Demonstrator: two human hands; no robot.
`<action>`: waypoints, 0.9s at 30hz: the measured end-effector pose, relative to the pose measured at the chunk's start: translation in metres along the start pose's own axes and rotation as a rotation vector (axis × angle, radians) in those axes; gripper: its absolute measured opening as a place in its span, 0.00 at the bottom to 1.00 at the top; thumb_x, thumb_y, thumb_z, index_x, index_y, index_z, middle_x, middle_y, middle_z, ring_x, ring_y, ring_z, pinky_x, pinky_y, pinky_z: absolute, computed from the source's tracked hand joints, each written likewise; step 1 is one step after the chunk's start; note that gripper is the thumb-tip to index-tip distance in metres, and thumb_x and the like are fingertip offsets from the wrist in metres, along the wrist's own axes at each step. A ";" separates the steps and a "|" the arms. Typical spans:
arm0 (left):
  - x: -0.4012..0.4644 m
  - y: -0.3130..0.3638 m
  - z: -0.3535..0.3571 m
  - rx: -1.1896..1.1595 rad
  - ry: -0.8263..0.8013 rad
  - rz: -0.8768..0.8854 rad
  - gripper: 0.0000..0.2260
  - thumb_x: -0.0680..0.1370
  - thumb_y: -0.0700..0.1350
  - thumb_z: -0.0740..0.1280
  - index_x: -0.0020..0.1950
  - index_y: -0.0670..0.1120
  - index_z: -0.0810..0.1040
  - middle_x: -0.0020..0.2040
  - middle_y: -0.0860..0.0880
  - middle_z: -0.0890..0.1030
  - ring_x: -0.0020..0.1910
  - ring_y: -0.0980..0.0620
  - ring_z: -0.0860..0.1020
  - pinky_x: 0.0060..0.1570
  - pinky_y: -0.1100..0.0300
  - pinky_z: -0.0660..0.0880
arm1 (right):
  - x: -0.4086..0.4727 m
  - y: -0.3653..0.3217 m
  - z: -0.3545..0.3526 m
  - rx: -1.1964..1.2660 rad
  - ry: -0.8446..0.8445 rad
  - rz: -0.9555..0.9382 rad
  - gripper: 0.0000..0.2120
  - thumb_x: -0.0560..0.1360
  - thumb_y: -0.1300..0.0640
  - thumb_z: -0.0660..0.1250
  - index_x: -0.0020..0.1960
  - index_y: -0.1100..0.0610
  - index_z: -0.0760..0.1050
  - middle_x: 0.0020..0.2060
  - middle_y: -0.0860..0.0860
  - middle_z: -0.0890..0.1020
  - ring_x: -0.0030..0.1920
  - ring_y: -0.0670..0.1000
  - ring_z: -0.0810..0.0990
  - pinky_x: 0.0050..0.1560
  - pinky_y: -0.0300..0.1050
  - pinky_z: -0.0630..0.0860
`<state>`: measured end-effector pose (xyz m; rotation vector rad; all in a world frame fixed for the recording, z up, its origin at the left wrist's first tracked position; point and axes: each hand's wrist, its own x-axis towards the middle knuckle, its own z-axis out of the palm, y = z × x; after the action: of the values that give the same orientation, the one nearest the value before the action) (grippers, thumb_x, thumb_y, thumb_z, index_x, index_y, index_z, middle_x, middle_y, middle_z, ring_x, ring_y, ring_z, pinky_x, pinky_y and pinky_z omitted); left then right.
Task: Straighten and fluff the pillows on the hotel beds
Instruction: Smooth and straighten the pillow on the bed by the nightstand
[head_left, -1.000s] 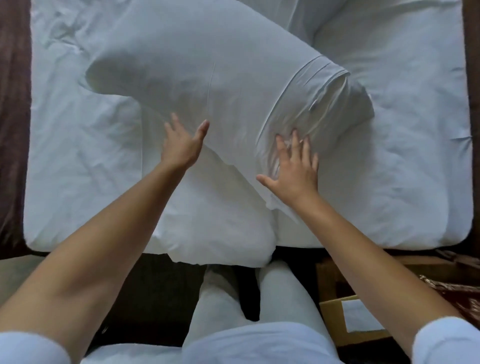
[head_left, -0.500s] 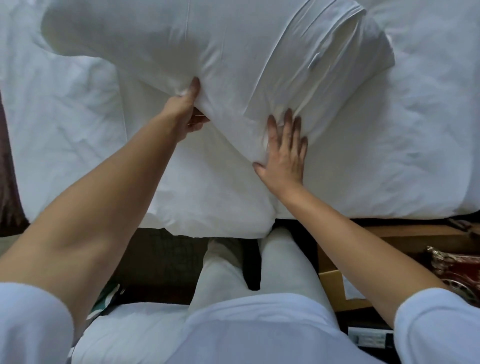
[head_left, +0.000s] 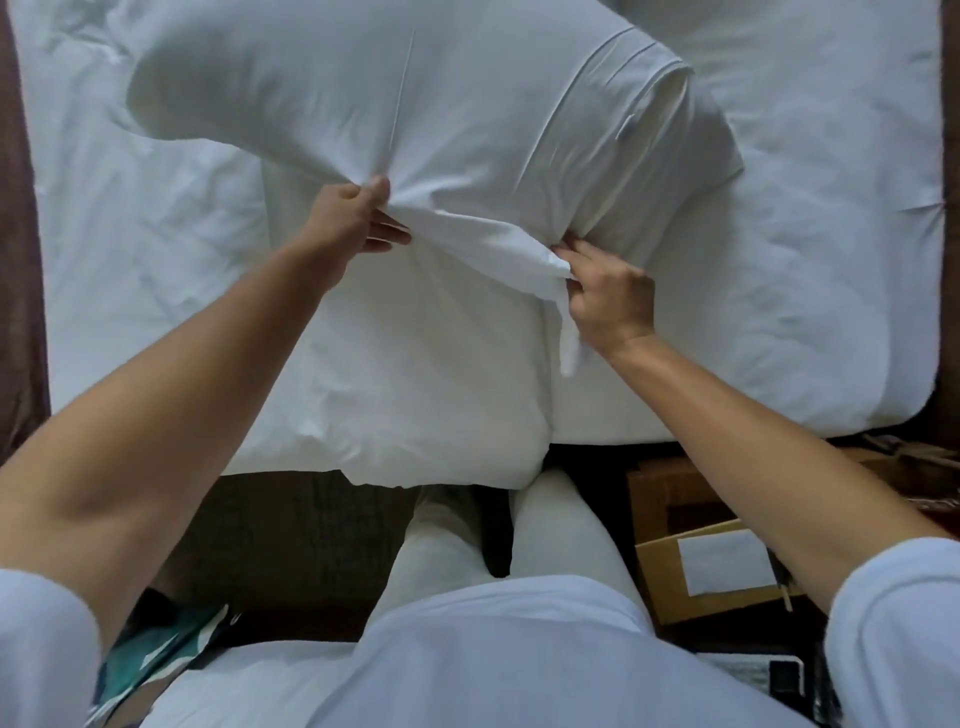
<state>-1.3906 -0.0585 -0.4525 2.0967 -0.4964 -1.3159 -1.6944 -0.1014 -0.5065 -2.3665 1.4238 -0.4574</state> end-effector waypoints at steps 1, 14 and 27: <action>-0.004 0.014 -0.005 -0.010 0.009 0.038 0.18 0.85 0.52 0.60 0.61 0.38 0.77 0.35 0.49 0.87 0.38 0.52 0.87 0.41 0.60 0.81 | 0.004 -0.005 -0.016 0.028 0.030 -0.011 0.13 0.76 0.54 0.65 0.56 0.47 0.84 0.51 0.47 0.87 0.41 0.58 0.85 0.31 0.46 0.74; -0.132 0.184 -0.027 0.053 0.069 0.469 0.13 0.80 0.39 0.62 0.36 0.42 0.75 0.21 0.48 0.78 0.20 0.50 0.78 0.21 0.62 0.70 | -0.030 -0.079 -0.181 0.460 0.312 0.070 0.14 0.82 0.52 0.65 0.62 0.57 0.82 0.34 0.45 0.80 0.32 0.44 0.73 0.36 0.34 0.66; -0.122 0.083 0.041 0.152 -0.032 0.242 0.18 0.84 0.43 0.64 0.35 0.38 0.78 0.24 0.47 0.81 0.22 0.51 0.80 0.25 0.61 0.78 | -0.088 -0.050 -0.170 0.370 -0.079 0.398 0.35 0.76 0.53 0.67 0.81 0.52 0.60 0.73 0.54 0.74 0.72 0.56 0.72 0.68 0.48 0.70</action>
<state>-1.4807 -0.0598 -0.3281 2.0616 -0.8595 -1.2050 -1.7694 -0.0217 -0.3419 -1.7433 1.5675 -0.4639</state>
